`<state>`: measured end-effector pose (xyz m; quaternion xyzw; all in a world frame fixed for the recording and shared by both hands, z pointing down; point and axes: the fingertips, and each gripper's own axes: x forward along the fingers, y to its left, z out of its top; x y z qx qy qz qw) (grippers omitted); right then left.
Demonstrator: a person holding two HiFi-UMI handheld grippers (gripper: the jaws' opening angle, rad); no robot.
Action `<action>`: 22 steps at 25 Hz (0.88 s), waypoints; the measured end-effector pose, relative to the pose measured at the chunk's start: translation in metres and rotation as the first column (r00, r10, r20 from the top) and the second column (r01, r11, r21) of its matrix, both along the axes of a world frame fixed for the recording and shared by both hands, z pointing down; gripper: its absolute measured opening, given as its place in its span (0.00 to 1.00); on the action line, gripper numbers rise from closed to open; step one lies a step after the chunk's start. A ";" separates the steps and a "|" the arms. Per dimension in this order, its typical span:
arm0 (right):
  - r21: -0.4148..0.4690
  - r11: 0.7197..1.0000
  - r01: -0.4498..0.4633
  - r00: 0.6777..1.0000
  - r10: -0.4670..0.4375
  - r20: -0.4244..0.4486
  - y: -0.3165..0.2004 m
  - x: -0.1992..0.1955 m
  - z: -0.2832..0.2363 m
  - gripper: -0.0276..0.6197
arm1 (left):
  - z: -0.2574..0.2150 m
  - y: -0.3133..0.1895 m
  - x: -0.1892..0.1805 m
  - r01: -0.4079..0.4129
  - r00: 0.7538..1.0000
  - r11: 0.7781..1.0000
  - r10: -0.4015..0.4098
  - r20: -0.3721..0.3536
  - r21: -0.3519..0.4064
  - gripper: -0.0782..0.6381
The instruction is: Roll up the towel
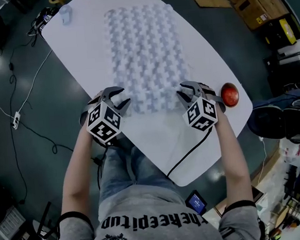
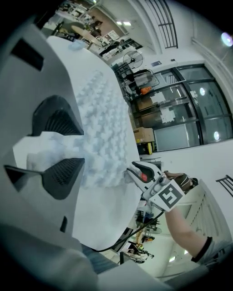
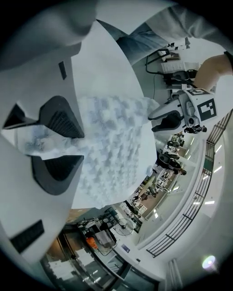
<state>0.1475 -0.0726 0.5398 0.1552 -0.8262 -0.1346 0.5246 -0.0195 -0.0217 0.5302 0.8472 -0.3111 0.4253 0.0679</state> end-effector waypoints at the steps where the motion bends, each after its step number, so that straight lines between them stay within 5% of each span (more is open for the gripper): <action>1: 0.014 1.000 0.000 1.000 0.000 0.011 0.000 0.002 -0.006 0.24 | -0.005 0.002 0.001 -0.001 1.000 1.000 0.001 -0.003 0.014 0.32; 6: 0.112 0.994 -0.014 0.999 0.008 0.052 -0.009 0.012 -0.037 0.27 | -0.016 0.006 -0.005 0.028 0.998 0.993 -0.034 0.050 0.113 0.32; 9: 0.091 0.996 -0.010 0.997 0.003 0.074 -0.005 0.014 -0.046 0.28 | -0.024 0.004 -0.012 0.084 0.996 0.987 -0.088 0.019 0.136 0.32; 15: -0.131 0.985 0.113 0.992 -0.119 -0.034 0.054 0.024 0.003 0.31 | 0.006 0.053 0.031 -0.132 0.985 0.991 0.131 0.110 0.005 0.33; 22: -0.160 0.977 0.140 0.973 -0.166 -0.162 0.057 0.037 0.051 0.33 | 0.055 0.069 0.038 -0.117 0.979 0.984 0.137 0.150 -0.133 0.39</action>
